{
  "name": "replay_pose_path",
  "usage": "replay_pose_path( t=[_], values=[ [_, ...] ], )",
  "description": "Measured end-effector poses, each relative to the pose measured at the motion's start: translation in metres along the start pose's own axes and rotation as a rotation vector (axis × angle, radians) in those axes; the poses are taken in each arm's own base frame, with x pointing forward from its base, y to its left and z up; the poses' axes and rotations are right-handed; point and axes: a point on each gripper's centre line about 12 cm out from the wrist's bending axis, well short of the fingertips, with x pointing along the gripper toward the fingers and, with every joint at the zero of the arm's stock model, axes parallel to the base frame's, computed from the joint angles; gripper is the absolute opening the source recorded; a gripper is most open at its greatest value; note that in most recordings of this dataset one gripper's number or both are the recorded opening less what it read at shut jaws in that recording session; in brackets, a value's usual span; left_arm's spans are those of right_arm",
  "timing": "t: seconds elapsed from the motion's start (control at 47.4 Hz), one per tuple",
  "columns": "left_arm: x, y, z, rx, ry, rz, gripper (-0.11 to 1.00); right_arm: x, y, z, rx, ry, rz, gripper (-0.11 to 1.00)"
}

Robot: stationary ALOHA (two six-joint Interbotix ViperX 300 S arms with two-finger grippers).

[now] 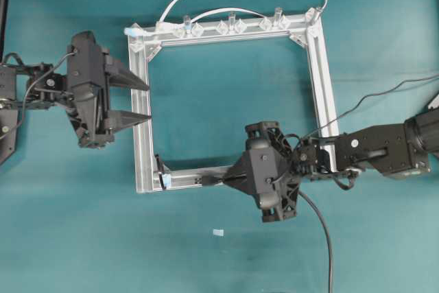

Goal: Insert the wire through the string loop located on the left side.
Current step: 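Lift the USB cable with the right gripper and carry it toward the frame's lower rail, then move the right gripper left along the lower rail toward the zip-tie loop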

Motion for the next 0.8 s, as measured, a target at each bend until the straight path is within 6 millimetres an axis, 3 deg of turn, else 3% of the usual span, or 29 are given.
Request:
replay_pose_path(
  t=[0.801],
  values=[
    [-0.029, -0.005, -0.015, 0.01, 0.04, -0.023, 0.72, 0.001, -0.015, 0.004, -0.016, -0.008, -0.023, 0.08]
  ],
)
